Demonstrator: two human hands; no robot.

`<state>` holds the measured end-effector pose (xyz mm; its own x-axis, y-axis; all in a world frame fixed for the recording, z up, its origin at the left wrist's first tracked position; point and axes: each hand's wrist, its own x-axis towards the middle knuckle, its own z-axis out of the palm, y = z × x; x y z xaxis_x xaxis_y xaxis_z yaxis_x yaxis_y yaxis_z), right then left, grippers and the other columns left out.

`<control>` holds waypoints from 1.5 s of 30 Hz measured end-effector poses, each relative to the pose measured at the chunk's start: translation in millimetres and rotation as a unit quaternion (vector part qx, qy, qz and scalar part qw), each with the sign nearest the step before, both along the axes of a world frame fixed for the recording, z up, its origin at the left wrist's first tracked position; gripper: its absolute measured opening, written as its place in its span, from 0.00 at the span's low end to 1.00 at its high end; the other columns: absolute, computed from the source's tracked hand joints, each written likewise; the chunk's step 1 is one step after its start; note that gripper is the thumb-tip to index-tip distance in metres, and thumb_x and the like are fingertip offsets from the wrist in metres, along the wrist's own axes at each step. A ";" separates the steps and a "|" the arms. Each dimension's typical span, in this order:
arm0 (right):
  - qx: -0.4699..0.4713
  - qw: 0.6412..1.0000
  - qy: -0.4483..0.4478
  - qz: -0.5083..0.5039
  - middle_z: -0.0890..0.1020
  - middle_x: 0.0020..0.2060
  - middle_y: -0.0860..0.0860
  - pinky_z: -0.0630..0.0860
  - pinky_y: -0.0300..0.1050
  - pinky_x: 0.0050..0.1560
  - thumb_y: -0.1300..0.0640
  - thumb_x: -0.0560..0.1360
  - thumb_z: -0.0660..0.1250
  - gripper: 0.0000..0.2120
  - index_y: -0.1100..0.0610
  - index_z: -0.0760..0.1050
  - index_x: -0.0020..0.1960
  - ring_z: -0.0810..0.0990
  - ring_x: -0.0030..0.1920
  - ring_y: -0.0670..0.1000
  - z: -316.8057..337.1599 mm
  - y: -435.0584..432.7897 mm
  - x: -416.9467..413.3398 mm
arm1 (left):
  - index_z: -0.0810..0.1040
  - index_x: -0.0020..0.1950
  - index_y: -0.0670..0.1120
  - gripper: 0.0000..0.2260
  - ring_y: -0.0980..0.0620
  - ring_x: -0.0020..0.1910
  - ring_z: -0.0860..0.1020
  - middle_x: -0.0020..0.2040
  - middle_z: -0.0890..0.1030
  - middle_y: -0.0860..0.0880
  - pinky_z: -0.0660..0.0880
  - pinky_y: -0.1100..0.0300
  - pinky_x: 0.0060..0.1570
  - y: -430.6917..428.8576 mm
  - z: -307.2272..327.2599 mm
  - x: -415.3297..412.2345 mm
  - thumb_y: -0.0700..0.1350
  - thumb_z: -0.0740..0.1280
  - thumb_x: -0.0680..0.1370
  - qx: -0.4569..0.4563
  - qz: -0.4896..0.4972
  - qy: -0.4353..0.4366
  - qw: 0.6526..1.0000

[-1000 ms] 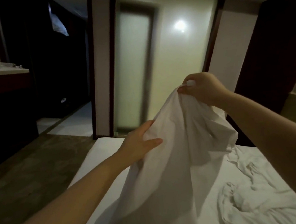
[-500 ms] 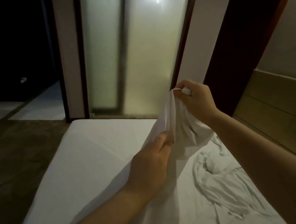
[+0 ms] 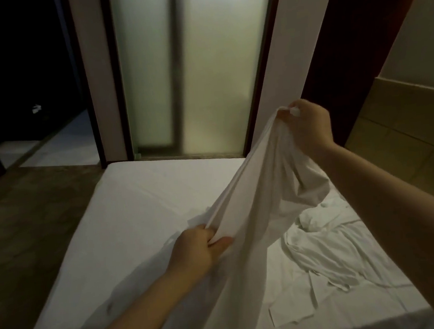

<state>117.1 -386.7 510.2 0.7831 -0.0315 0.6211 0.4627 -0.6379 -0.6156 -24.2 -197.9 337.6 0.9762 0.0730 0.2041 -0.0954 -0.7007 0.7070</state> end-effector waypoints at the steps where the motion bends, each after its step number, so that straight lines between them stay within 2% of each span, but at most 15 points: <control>1: 0.010 1.000 0.005 -0.024 0.79 0.39 0.53 0.77 0.55 0.48 0.51 0.76 0.66 0.11 0.59 0.79 0.48 0.79 0.45 0.58 4.7 -7.3 4.7 | 0.79 0.43 0.49 0.12 0.55 0.42 0.77 0.42 0.79 0.54 0.68 0.71 0.38 -0.3 -1.7 0.6 0.57 0.67 0.74 -0.017 -0.001 0.037 0.999; 4: 0.033 0.995 0.008 -0.092 0.80 0.47 0.57 0.76 0.52 0.52 0.50 0.76 0.65 0.13 0.60 0.79 0.52 0.79 0.49 0.57 22.2 -36.7 16.3 | 0.70 0.29 0.52 0.17 0.54 0.36 0.75 0.33 0.73 0.57 0.66 0.68 0.31 -4.0 -11.0 0.4 0.57 0.67 0.74 0.009 -0.015 0.087 0.996; 8: 0.083 0.987 0.023 -0.137 0.77 0.46 0.53 0.70 0.42 0.47 0.49 0.77 0.64 0.14 0.59 0.78 0.54 0.77 0.49 0.54 47.2 -86.8 21.9 | 0.69 0.30 0.48 0.15 0.50 0.35 0.76 0.32 0.76 0.50 0.68 0.59 0.35 -26.7 -27.1 -4.7 0.59 0.58 0.69 0.015 -0.040 0.085 0.995; 11: 0.074 0.981 0.038 -0.174 0.80 0.50 0.57 0.72 0.45 0.51 0.48 0.77 0.63 0.16 0.60 0.78 0.55 0.78 0.52 0.57 48.5 -124.8 25.2 | 0.64 0.28 0.50 0.15 0.50 0.32 0.70 0.31 0.73 0.48 0.63 0.57 0.35 -37.4 -13.6 8.7 0.58 0.55 0.69 -0.052 0.017 0.002 0.998; 14: 0.054 0.976 0.080 -0.195 0.80 0.49 0.58 0.76 0.52 0.51 0.47 0.77 0.63 0.17 0.59 0.77 0.54 0.79 0.49 0.59 33.1 -159.1 27.1 | 0.76 0.35 0.43 0.18 0.47 0.37 0.75 0.38 0.79 0.40 0.70 0.55 0.38 -25.7 36.8 26.1 0.54 0.57 0.74 -0.073 0.032 -0.066 0.995; 18: 0.004 0.963 0.157 -0.219 0.81 0.49 0.61 0.75 0.50 0.46 0.49 0.77 0.64 0.15 0.61 0.78 0.53 0.79 0.46 0.61 9.4 -187.3 27.2 | 0.81 0.51 0.41 0.11 0.52 0.46 0.75 0.44 0.79 0.49 0.68 0.68 0.40 3.2 112.7 43.4 0.44 0.61 0.80 -0.008 -0.015 -0.102 0.995; 21: -0.005 0.983 0.132 -0.124 0.79 0.52 0.58 0.76 0.50 0.50 0.55 0.76 0.67 0.14 0.59 0.78 0.59 0.79 0.48 0.58 10.4 -164.7 22.3 | 0.81 0.56 0.43 0.11 0.52 0.51 0.76 0.51 0.82 0.49 0.63 0.67 0.42 8.7 158.0 58.0 0.44 0.62 0.80 0.145 -0.063 -0.124 0.980; 23: -0.005 0.995 0.104 -0.007 0.80 0.52 0.55 0.76 0.38 0.47 0.56 0.74 0.70 0.15 0.56 0.78 0.60 0.79 0.43 0.48 16.8 -121.5 7.5 | 0.81 0.57 0.44 0.11 0.53 0.53 0.76 0.55 0.82 0.49 0.63 0.70 0.44 0.7 179.1 68.2 0.45 0.63 0.79 0.228 -0.108 -0.112 0.961; 25: -0.044 0.982 0.113 0.144 0.81 0.49 0.52 0.72 0.29 0.46 0.54 0.70 0.73 0.19 0.53 0.77 0.60 0.77 0.40 0.38 17.7 -67.0 -20.6 | 0.82 0.56 0.45 0.10 0.58 0.50 0.75 0.55 0.82 0.50 0.62 0.77 0.41 -11.9 192.6 74.4 0.46 0.64 0.79 0.269 -0.136 -0.105 0.948; 27: -0.124 0.957 0.135 0.225 0.80 0.46 0.46 0.69 0.30 0.48 0.50 0.67 0.75 0.24 0.51 0.76 0.61 0.76 0.44 0.40 6.3 -20.3 -44.4 | 0.82 0.54 0.47 0.09 0.61 0.49 0.74 0.54 0.82 0.52 0.62 0.80 0.41 -17.7 197.2 79.2 0.46 0.65 0.78 0.277 -0.153 -0.107 0.942; 31: -0.212 0.947 0.132 0.202 0.77 0.36 0.48 0.63 0.38 0.33 0.49 0.71 0.72 0.12 0.55 0.79 0.47 0.73 0.38 0.48 -15.6 22.1 -42.7 | 0.83 0.53 0.47 0.10 0.59 0.48 0.77 0.52 0.83 0.52 0.71 0.68 0.48 -5.0 191.4 76.9 0.49 0.66 0.77 0.266 -0.164 -0.082 0.946; 34: -0.180 0.952 0.115 0.221 0.74 0.30 0.48 0.64 0.35 0.32 0.52 0.72 0.72 0.09 0.53 0.75 0.37 0.71 0.35 0.47 -10.5 30.5 -27.8 | 0.81 0.47 0.45 0.09 0.58 0.37 0.74 0.40 0.79 0.52 0.67 0.66 0.39 22.3 176.8 71.5 0.50 0.68 0.75 0.219 -0.144 -0.034 0.964; 36: -0.152 0.963 0.093 0.204 0.73 0.30 0.47 0.65 0.35 0.35 0.55 0.73 0.71 0.07 0.53 0.74 0.39 0.72 0.37 0.49 -1.9 33.8 -17.1 | 0.79 0.40 0.48 0.08 0.59 0.34 0.74 0.36 0.77 0.54 0.68 0.69 0.35 47.0 160.1 68.9 0.51 0.70 0.74 0.156 -0.146 0.052 0.975; 39: -0.112 0.978 0.080 0.154 0.76 0.33 0.50 0.66 0.42 0.38 0.55 0.74 0.70 0.06 0.56 0.76 0.40 0.75 0.40 0.51 8.4 38.3 2.3 | 0.81 0.41 0.53 0.04 0.58 0.39 0.82 0.39 0.83 0.56 0.76 0.70 0.39 88.5 142.4 66.9 0.52 0.70 0.73 0.051 -0.145 0.157 0.976; 45: -0.091 0.993 0.063 0.051 0.76 0.36 0.54 0.64 0.42 0.37 0.54 0.75 0.69 0.12 0.64 0.79 0.46 0.74 0.39 0.53 19.2 41.4 18.2 | 0.79 0.47 0.42 0.06 0.56 0.38 0.82 0.42 0.82 0.48 0.77 0.67 0.37 151.4 150.3 75.9 0.45 0.69 0.75 -0.082 -0.111 0.125 0.983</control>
<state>135.3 -345.3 529.4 0.8484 0.1547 0.5063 0.4566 -0.6978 -0.5519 51.6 -46.5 487.9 0.9900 -0.1349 -0.0404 -0.0419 -0.5563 0.8299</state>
